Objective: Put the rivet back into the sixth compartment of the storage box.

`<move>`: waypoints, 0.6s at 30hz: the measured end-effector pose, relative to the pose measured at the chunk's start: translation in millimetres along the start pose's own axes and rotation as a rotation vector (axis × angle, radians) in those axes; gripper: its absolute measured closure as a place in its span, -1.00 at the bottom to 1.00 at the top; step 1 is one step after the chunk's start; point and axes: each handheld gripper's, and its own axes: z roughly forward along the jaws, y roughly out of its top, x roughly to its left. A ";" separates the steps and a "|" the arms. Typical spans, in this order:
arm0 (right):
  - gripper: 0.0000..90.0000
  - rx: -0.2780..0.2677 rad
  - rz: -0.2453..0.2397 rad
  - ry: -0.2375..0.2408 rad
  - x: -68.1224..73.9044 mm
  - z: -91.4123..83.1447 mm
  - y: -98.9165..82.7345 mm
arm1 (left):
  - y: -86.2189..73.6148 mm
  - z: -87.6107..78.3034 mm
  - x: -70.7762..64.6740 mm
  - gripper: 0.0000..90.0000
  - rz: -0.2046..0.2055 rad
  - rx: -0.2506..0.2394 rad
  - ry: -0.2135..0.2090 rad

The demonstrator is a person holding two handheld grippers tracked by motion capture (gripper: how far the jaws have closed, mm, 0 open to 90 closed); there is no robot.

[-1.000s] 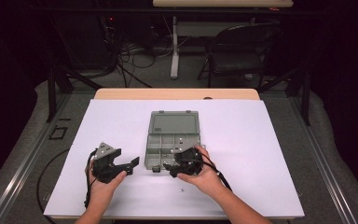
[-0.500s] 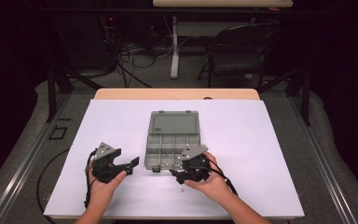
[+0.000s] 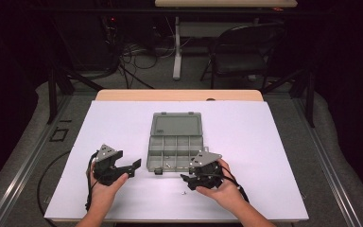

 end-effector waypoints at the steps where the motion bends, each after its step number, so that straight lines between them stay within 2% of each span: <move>1: -0.29 -0.003 0.002 0.000 -0.5 -1.5 -1.0 | 0.0 0.0 -0.1 -0.62 0.000 0.000 0.000; 9: -0.29 -0.009 0.006 -0.005 4.1 -10.8 -9.5 | 0.0 0.1 0.0 -0.62 0.001 0.000 -0.003; 18: -0.21 -0.010 -0.003 0.002 12.1 -10.7 -16.3 | 0.1 0.1 0.1 -0.62 0.003 0.000 0.000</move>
